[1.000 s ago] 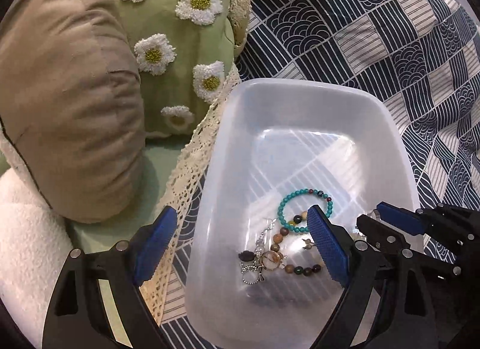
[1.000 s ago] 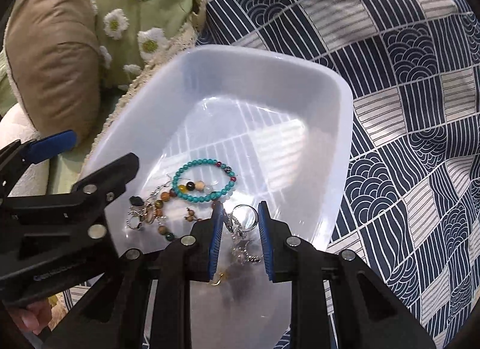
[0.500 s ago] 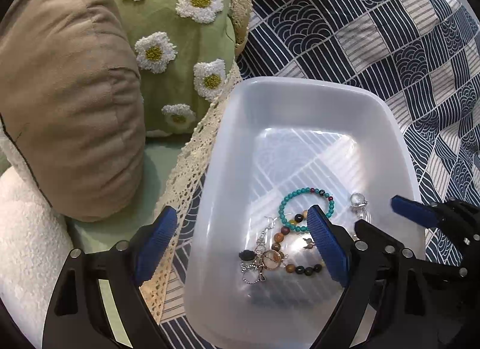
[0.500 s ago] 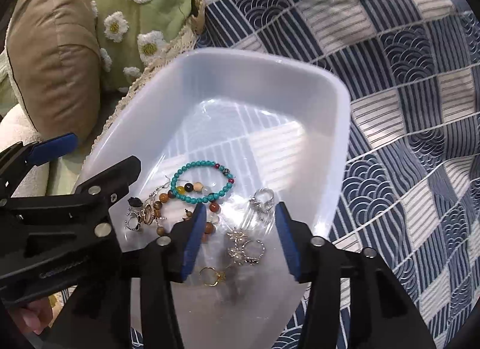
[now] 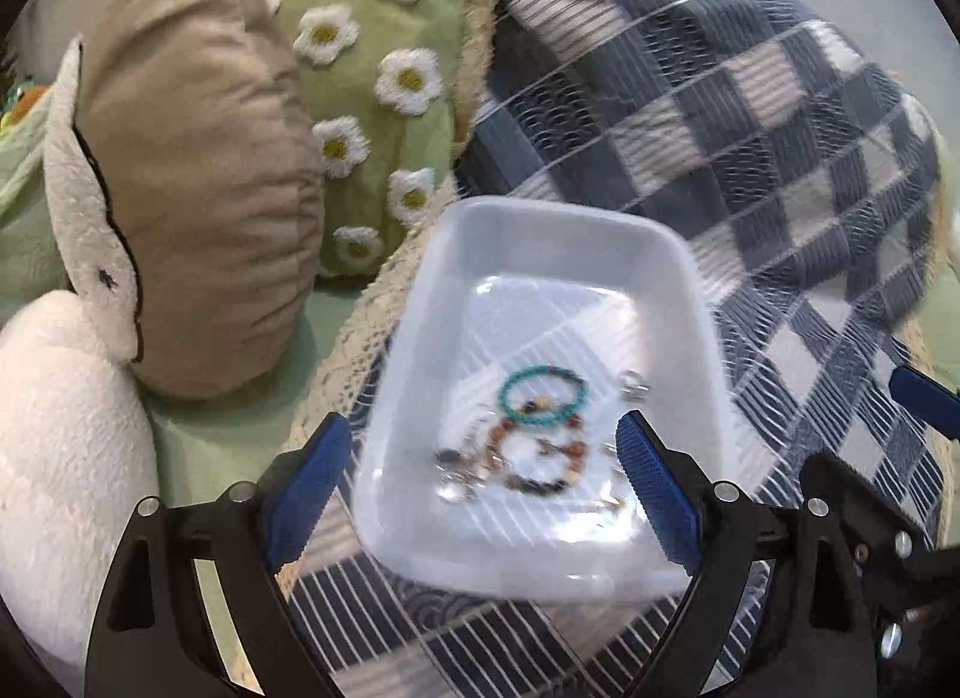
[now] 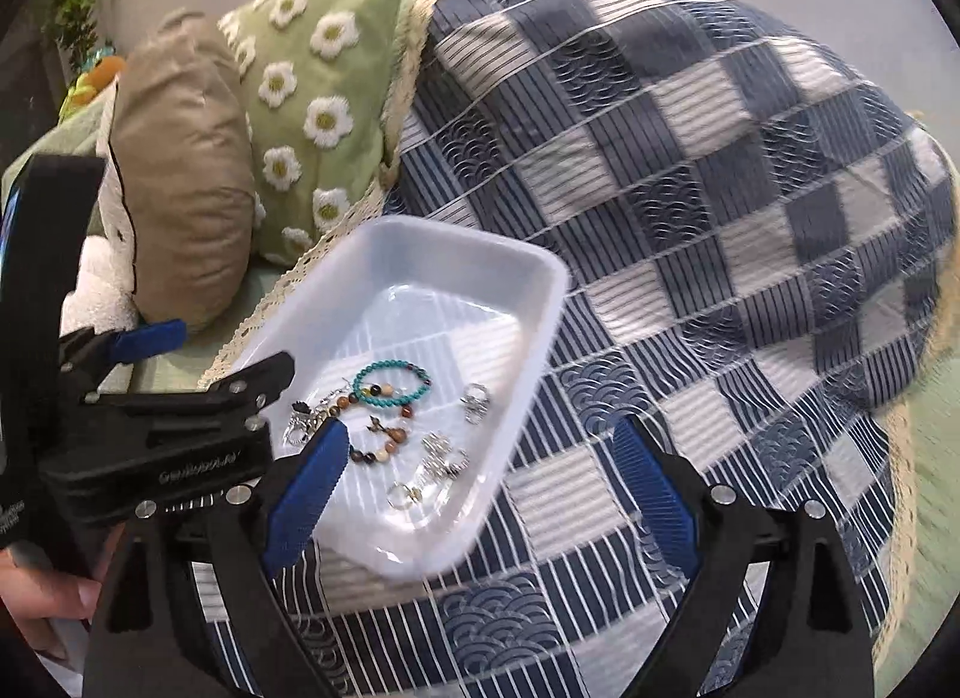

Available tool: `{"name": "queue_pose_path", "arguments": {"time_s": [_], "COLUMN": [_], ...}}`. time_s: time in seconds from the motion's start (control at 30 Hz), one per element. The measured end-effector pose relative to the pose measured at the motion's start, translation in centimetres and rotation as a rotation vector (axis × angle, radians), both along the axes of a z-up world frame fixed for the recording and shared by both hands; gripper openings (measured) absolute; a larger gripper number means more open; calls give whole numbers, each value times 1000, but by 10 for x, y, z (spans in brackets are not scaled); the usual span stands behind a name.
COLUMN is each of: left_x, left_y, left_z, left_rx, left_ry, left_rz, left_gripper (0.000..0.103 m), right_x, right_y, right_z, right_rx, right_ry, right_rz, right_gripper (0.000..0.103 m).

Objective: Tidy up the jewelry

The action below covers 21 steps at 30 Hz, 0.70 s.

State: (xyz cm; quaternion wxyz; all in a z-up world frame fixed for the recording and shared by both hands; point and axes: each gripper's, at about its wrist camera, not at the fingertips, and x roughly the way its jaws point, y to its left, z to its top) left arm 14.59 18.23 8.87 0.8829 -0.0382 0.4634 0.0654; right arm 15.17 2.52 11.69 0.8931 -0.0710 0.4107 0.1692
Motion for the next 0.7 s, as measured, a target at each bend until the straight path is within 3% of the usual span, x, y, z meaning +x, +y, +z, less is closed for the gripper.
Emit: {"name": "queue_pose_path", "arguments": {"time_s": [0.17,0.27,0.43,0.63,0.7], "left_x": [-36,-55,-85,-105,-108], "left_y": [-34,-53,-81,-107,-118], "left_z": [9,-1,-18,-47,-52], "left_rx": [0,-67,-57,-96,-86], "left_ry": [-36,-5,12,94,107], "left_rz": [-57,-107,-140,-186,-210], "left_gripper": [88,88,88,88,88], "right_x": [-26,-44,-71,-96,-98], "right_y": [-39,-62,-98,-122,-130], "right_z": [-8,-23,-52,-71,-73], "right_rx": [43,61,125,38,52], "right_ry": [10,13,87,91,101], "right_rz": [-21,-44,-69,-84,-97], "right_gripper": [89,89,89,89,89]}}
